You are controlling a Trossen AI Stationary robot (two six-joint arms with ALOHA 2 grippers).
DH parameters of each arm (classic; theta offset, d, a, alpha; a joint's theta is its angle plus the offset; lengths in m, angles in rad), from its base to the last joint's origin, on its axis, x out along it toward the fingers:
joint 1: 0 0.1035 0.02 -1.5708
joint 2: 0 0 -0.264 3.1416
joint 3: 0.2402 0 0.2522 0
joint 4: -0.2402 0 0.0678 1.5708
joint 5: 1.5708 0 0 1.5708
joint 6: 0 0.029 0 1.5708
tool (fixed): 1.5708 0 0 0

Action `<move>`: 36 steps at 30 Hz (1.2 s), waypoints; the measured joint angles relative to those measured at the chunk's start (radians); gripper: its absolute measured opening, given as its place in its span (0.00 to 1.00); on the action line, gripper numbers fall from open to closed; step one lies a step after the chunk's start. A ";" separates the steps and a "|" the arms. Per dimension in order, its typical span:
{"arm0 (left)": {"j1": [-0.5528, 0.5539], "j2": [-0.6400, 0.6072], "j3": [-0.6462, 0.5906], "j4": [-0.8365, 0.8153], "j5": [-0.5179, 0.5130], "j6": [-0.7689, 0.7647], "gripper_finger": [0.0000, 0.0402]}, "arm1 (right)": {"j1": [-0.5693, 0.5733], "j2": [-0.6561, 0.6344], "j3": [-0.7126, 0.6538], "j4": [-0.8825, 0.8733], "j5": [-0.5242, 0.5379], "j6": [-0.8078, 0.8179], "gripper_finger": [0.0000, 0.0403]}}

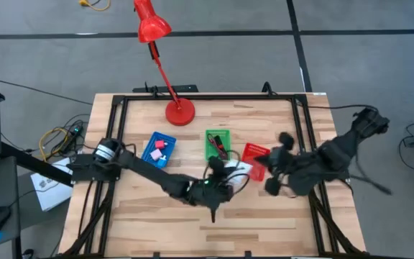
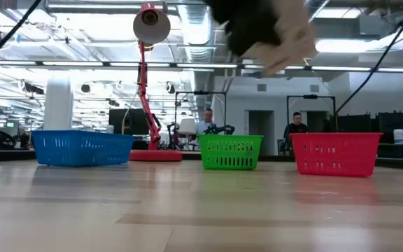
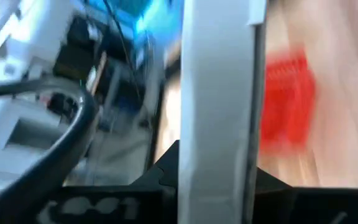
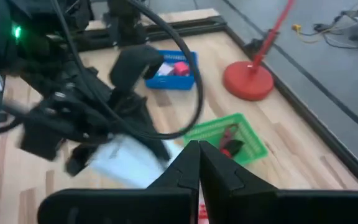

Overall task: Pick and place items into bin
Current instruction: Put the white card reader box into the red bin

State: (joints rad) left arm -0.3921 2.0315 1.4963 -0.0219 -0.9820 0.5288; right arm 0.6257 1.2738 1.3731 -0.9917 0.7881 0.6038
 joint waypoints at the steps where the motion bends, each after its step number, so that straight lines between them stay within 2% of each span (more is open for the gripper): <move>1: 0.016 -0.001 0.001 0.076 0.051 0.053 0.09 | 0.017 -0.025 0.000 -0.036 0.022 0.031 0.00; 3: 0.042 -0.002 0.002 0.155 0.177 0.128 0.09 | 0.043 -0.066 -0.004 -0.080 0.050 0.080 0.00; 5: 0.063 0.004 0.002 0.174 0.242 0.147 0.09 | 0.058 -0.090 -0.013 -0.110 0.066 0.111 0.00; 9: 0.102 0.073 0.045 0.159 0.212 0.160 0.09 | 0.066 -0.093 -0.021 -0.144 0.079 0.138 0.00; 13: 0.136 0.205 0.179 0.130 0.208 0.255 0.09 | 0.050 -0.067 -0.021 -0.147 0.082 0.139 0.00; 17: 0.146 0.342 0.365 0.018 0.067 0.349 0.09 | 0.034 -0.031 -0.021 -0.150 0.078 0.139 0.00; 18: 0.147 0.364 0.410 -0.026 0.060 0.368 0.09 | 0.030 -0.023 -0.021 -0.152 0.078 0.140 0.00; 22: 0.147 0.412 0.532 -0.250 0.154 0.321 0.09 | 0.026 0.003 -0.021 -0.156 0.074 0.141 0.00; 29: 0.169 0.427 0.561 -0.321 0.272 0.284 0.09 | 0.026 0.009 -0.021 -0.160 0.073 0.173 0.00; 36: 0.227 0.427 0.560 -0.329 0.302 0.251 0.09 | 0.036 0.009 -0.021 -0.155 0.070 0.219 0.00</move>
State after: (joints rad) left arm -0.1653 2.4584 2.0560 -0.3511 -0.6800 0.7795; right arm 0.6613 1.2831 1.3518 -1.1471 0.8581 0.8227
